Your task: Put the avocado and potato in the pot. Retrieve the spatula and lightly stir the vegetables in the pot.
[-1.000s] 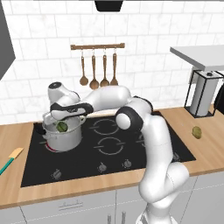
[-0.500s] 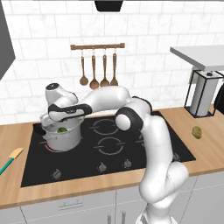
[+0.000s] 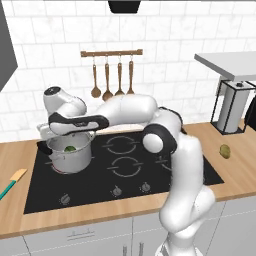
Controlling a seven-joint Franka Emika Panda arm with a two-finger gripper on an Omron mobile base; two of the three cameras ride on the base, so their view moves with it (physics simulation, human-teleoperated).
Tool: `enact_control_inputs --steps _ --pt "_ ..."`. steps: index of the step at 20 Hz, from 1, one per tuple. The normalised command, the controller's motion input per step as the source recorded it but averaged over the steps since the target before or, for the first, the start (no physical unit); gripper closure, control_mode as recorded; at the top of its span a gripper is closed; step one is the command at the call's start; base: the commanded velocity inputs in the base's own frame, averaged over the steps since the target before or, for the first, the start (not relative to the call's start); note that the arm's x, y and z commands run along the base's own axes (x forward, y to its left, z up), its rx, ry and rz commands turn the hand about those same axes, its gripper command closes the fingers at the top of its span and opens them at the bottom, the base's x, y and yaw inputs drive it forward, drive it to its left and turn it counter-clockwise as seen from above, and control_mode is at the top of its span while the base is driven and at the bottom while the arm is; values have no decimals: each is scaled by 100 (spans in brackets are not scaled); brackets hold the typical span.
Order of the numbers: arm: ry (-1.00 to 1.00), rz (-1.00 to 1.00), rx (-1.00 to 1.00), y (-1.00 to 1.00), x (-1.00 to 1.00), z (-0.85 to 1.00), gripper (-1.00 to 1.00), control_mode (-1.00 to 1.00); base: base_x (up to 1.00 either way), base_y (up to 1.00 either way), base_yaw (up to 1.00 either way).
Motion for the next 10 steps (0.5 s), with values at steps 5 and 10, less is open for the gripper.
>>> enact_control_inputs --steps 5,10 --pt "-1 -16 10 -100 -86 52 -100 -100 0 0 0" --pt "0 -14 12 -100 -82 31 -100 -100 0 0 0"
